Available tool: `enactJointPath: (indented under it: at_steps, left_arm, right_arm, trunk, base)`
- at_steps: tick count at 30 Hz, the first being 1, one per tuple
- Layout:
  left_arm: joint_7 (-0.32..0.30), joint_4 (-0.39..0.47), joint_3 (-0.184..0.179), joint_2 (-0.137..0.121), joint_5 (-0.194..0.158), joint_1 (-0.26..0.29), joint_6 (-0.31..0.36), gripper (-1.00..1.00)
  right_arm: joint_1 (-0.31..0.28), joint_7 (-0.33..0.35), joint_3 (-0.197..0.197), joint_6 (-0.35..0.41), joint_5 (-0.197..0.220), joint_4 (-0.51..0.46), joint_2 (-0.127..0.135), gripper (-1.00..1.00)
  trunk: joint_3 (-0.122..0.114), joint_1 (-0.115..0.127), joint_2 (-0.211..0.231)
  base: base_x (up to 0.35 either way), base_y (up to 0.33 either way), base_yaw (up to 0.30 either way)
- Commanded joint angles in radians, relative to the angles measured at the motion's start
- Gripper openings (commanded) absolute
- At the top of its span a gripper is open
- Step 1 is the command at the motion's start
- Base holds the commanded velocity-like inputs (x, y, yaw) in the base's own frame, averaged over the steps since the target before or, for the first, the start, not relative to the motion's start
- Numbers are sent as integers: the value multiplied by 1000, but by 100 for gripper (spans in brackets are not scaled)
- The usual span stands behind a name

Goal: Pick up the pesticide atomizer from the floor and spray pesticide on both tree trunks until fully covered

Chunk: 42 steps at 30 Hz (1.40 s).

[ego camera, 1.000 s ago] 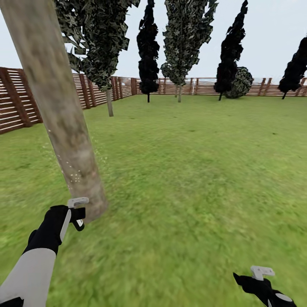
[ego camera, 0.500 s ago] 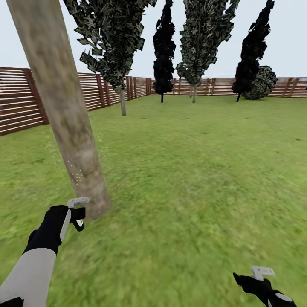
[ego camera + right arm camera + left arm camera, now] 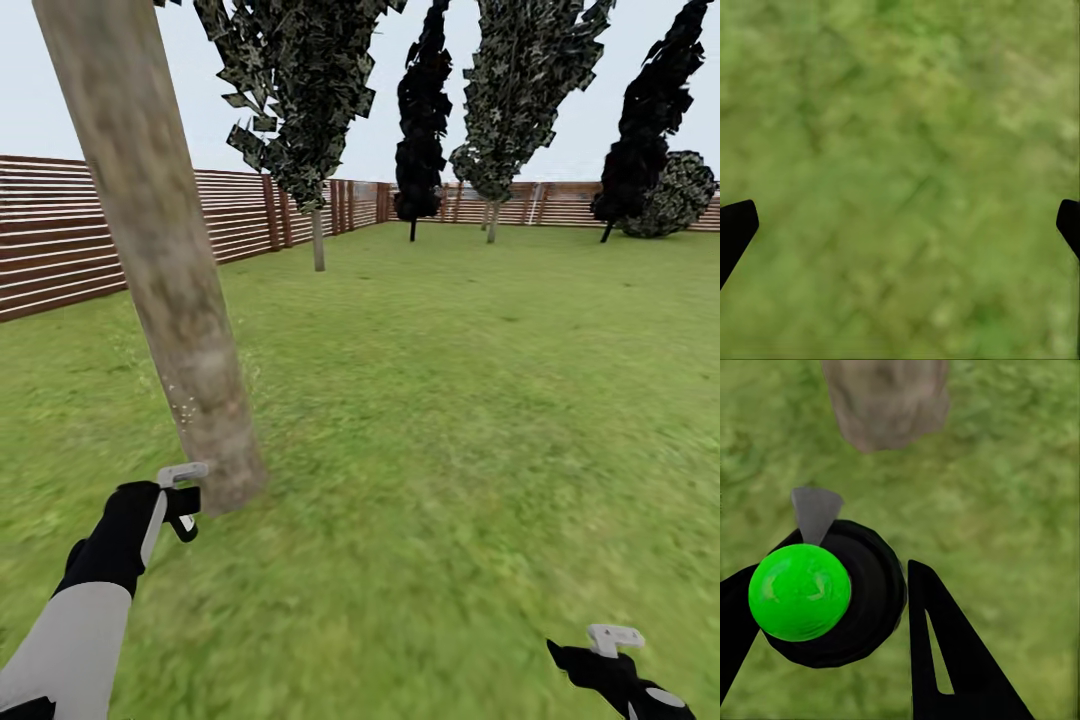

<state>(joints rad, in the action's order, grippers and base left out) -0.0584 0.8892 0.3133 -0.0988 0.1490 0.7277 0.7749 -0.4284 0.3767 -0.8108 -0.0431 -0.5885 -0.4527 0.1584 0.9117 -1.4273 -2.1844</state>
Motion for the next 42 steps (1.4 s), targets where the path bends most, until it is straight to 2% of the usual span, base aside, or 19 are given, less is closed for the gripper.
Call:
enactJointPath:
  at_steps: [1,4,5,8,10,14,15,19,21,22,24,25,29,33,35,38,41,42]
  left_arm:
    - [-6,1,1,1,9,1,4,-100]
    - [-9,-1,2,3,7,1,4,-100]
    - [-10,-18,3,12,6,1,-1,-100]
    - [-9,-61,5,18,6,1,-92,-100]
    - [-13,-61,3,18,6,1,-109,-100]
    - [-103,-61,1,1,10,16,-95,-100]
    - [-117,-59,1,-4,12,29,-82,-100]
    - [-133,-60,-11,-12,16,148,23,-100]
    - [-135,-64,-49,-13,17,217,70,-100]
    - [-134,-62,-73,-13,18,261,119,-100]
    - [-135,-65,-88,-18,18,337,164,-100]
    - [-135,-67,-91,-29,17,361,187,-100]
    - [-136,-61,-95,-53,16,361,202,-100]
    - [-142,-65,-100,-59,15,358,203,-100]
    - [-142,-61,-115,-60,16,367,212,-100]
    - [-143,-54,-141,-65,19,437,223,-100]
    - [-143,-62,-202,-107,17,504,236,-100]
    - [-143,-66,-213,-114,17,507,237,-100]
  right_arm:
    - [-1,7,-8,-4,-10,0,0,100]
    - [-1,7,-10,-4,-10,-1,0,100]
    - [-1,7,-10,-4,-10,-1,1,100]
    - [-1,7,-10,-4,-11,-1,4,100]
    - [-1,7,-10,-4,-11,-1,4,100]
    - [-1,7,-10,-4,-10,-2,5,100]
    - [-1,7,-10,-4,-10,-3,6,100]
    - [-1,7,-10,-4,-11,-1,6,100]
    - [-1,7,-10,-4,-11,0,6,100]
    - [-1,7,-10,-4,-11,0,6,100]
    - [-1,7,-9,-3,-11,0,6,100]
    - [-1,7,-10,-4,-11,0,6,100]
    - [-1,7,-10,-4,-11,0,6,100]
    - [-1,7,-10,-4,-11,0,6,100]
    - [-1,7,-10,-4,-11,0,6,100]
    - [-1,7,-10,-4,-11,0,6,100]
    - [-1,7,-10,-4,-11,0,6,100]
    - [-1,7,-10,-4,-11,0,6,100]
  trunk:
    - [1,0,0]
    - [1,0,0]
    - [1,0,0]
    - [1,0,0]
    - [1,0,0]
    - [1,0,0]
    - [1,0,0]
    - [1,0,0]
    - [1,0,0]
    - [1,0,0]
    - [1,0,0]
    - [1,0,0]
    - [1,0,0]
    - [1,0,0]
    - [1,0,0]
    - [1,0,0]
    - [1,0,0]
    - [1,0,0]
  base:
    - [133,-271,210]
    - [137,-256,210]
    - [84,-103,210]
    - [23,-28,210]
    - [3,-3,210]
    - [0,0,191]
    - [0,0,117]
    - [0,0,29]
    - [0,0,2]
    - [0,0,0]
    - [0,0,0]
    - [0,0,0]
    - [0,0,0]
    - [0,0,0]
    - [-59,0,0]
    - [-102,0,0]
    - [-11,0,0]
    - [-1,0,0]
